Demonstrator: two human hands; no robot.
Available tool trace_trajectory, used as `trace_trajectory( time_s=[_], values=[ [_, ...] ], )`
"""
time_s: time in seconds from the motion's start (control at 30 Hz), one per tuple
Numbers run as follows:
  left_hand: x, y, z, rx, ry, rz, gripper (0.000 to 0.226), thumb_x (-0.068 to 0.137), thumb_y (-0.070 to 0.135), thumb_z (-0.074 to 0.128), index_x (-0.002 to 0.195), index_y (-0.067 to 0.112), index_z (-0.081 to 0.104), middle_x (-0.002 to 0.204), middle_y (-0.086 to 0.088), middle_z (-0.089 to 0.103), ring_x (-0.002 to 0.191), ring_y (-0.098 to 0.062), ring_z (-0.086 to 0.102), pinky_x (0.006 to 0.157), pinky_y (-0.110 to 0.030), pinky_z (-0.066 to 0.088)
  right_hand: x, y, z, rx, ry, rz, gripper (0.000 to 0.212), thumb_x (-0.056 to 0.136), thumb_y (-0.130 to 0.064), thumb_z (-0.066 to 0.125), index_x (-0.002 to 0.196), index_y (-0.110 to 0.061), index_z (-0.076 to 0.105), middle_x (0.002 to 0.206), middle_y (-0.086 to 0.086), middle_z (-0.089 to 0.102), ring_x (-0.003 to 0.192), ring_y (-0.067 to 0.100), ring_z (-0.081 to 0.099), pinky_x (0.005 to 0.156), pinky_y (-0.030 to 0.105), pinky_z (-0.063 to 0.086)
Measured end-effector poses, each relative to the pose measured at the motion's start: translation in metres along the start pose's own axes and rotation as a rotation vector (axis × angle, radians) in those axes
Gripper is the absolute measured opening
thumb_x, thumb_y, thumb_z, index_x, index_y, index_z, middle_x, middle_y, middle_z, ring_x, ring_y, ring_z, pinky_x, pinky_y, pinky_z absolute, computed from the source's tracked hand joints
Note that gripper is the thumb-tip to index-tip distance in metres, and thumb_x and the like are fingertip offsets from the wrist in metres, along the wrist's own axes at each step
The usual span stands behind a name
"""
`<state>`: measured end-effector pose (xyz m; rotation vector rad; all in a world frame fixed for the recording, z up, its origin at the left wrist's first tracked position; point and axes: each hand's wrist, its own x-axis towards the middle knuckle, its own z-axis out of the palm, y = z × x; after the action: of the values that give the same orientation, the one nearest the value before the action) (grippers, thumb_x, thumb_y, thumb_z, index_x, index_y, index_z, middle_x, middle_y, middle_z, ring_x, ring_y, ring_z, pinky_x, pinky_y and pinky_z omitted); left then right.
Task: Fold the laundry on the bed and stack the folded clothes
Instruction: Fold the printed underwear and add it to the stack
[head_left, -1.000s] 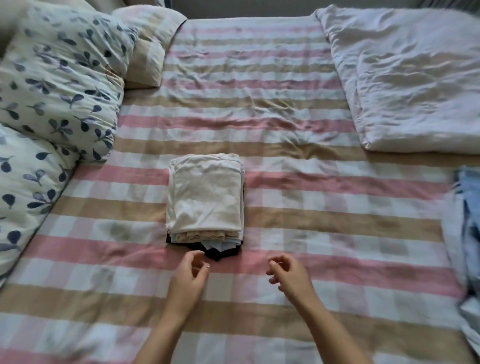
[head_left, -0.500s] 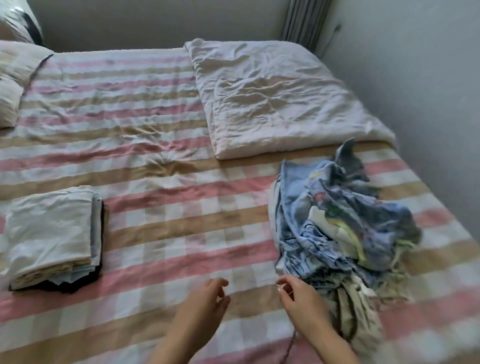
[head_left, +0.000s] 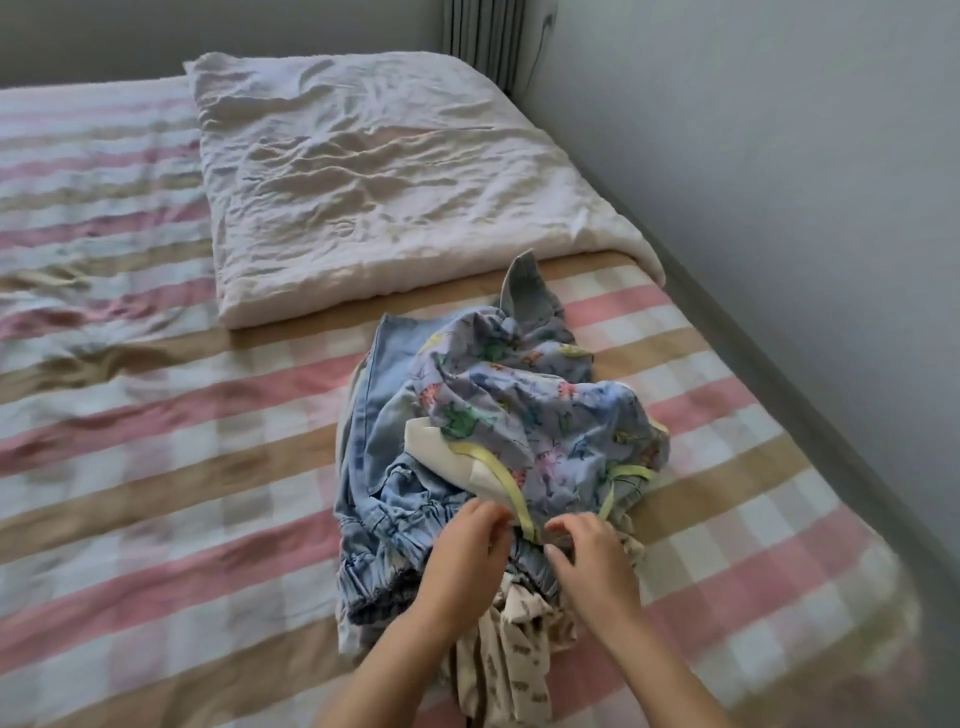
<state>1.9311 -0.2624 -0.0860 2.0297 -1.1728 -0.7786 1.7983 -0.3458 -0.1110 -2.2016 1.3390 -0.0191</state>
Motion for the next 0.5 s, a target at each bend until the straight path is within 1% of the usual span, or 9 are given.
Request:
trace_trajectory(
  time_s=[0.07,0.1,0.17,0.2,0.27,0.37,0.43,0.5],
  values=[
    [0.022,-0.001,0.019,-0.038,0.015,-0.051,0.021,0.094,0.012,0.047,0.112,0.015,0.058,0.108,0.003,0.053,0.094,-0.01,0.052,0.08,-0.015,0.041,0.016,0.012,0.012,-0.053,0.02,-0.014,0.033,0.089,-0.03,0.058,0.121,-0.023,0.053,0.121,-0.004,0.05,0.117,0.015,0.041,0.096,0.024,0.036],
    [0.03,-0.002,0.026,-0.063,0.015,-0.096,0.026,0.094,0.01,0.046,0.118,0.016,0.056,0.113,0.003,0.05,0.099,-0.011,0.051,0.083,-0.015,0.04,0.022,0.015,0.018,-0.096,0.022,-0.021,0.038,0.088,-0.033,0.059,0.124,-0.023,0.05,0.124,-0.004,0.047,0.118,0.016,0.039,0.098,0.025,0.035],
    [0.045,-0.006,0.043,-0.127,0.006,-0.214,0.034,0.092,0.007,0.047,0.125,0.015,0.05,0.12,-0.001,0.047,0.109,-0.015,0.049,0.089,-0.02,0.04,0.031,0.02,0.031,-0.183,0.036,-0.024,0.045,0.084,-0.039,0.061,0.124,-0.026,0.047,0.125,-0.003,0.044,0.116,0.018,0.039,0.097,0.027,0.036],
    [0.05,-0.009,0.051,-0.16,0.003,-0.278,0.036,0.09,0.006,0.049,0.126,0.013,0.048,0.122,-0.004,0.047,0.109,-0.016,0.049,0.089,-0.022,0.041,0.035,0.021,0.037,-0.219,0.052,-0.022,0.046,0.082,-0.042,0.062,0.122,-0.027,0.046,0.124,-0.003,0.044,0.114,0.019,0.04,0.095,0.029,0.037],
    [0.055,-0.013,0.062,-0.272,0.002,-0.41,0.04,0.088,0.005,0.052,0.127,0.011,0.046,0.119,-0.006,0.051,0.102,-0.015,0.051,0.079,-0.022,0.042,0.04,0.021,0.046,-0.281,0.092,-0.032,0.044,0.079,-0.044,0.063,0.117,-0.029,0.046,0.12,-0.002,0.044,0.111,0.02,0.041,0.091,0.032,0.038],
    [0.054,-0.01,0.071,-0.596,0.034,-0.553,0.038,0.086,-0.002,0.053,0.121,0.011,0.048,0.102,-0.004,0.054,0.086,-0.013,0.057,0.066,-0.022,0.049,0.045,0.024,0.049,-0.312,0.11,-0.048,0.039,0.077,-0.04,0.063,0.11,-0.028,0.046,0.118,-0.001,0.043,0.111,0.022,0.04,0.089,0.034,0.037],
    [0.052,-0.005,0.068,-0.793,0.056,-0.575,0.032,0.084,-0.008,0.053,0.111,0.008,0.052,0.095,-0.007,0.057,0.08,-0.017,0.061,0.06,-0.021,0.052,0.046,0.026,0.047,-0.303,0.113,-0.05,0.035,0.079,-0.036,0.06,0.111,-0.028,0.047,0.119,-0.002,0.043,0.112,0.021,0.04,0.09,0.034,0.036],
    [0.05,0.003,0.061,-0.978,0.046,-0.546,0.029,0.084,-0.013,0.051,0.105,0.006,0.054,0.09,-0.01,0.06,0.074,-0.02,0.065,0.059,-0.021,0.053,0.042,0.028,0.04,-0.268,0.155,-0.089,0.024,0.085,-0.028,0.055,0.109,-0.027,0.052,0.117,-0.005,0.05,0.11,0.02,0.044,0.088,0.033,0.034]
  ],
)
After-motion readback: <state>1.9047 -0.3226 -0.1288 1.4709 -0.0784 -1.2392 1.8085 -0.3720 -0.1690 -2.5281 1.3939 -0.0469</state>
